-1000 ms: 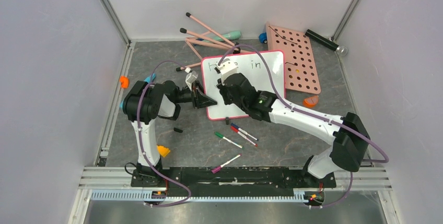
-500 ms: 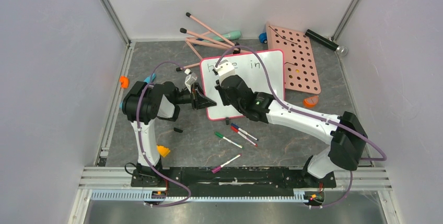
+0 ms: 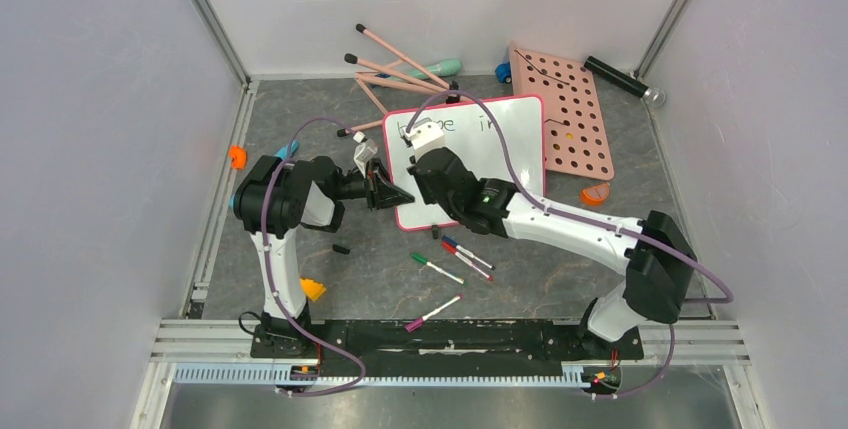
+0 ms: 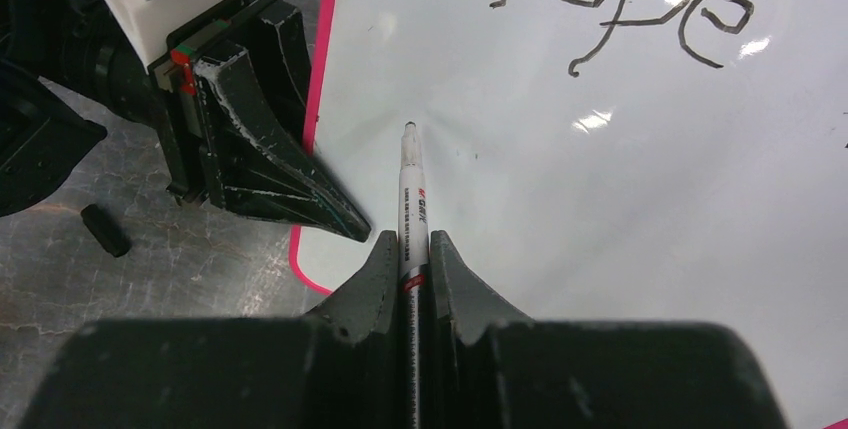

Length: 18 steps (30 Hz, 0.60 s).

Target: Write a sentence on the whiteboard

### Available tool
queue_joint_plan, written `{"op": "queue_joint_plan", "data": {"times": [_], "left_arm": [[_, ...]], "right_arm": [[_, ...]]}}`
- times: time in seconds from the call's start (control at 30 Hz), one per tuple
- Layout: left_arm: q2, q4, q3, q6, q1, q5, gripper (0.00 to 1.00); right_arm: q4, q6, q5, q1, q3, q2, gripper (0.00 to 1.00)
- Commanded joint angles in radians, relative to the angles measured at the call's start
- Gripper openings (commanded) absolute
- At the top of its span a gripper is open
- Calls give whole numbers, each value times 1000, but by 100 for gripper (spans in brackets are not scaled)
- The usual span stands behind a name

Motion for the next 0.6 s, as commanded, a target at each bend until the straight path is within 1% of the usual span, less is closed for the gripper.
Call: {"op": "queue_joint_plan", "data": {"times": [0.0, 0.4, 0.57], "left_arm": [[1, 61, -3, 109, -3, 72, 20], [2, 61, 0, 106, -5, 76, 21], [6, 61, 4, 102, -7, 79, 21]], "right_arm": [[18, 1, 48, 4, 69, 27, 0], [-12, -35, 101, 4, 128, 78, 0], [-24, -35, 101, 4, 149, 103, 0]]}}
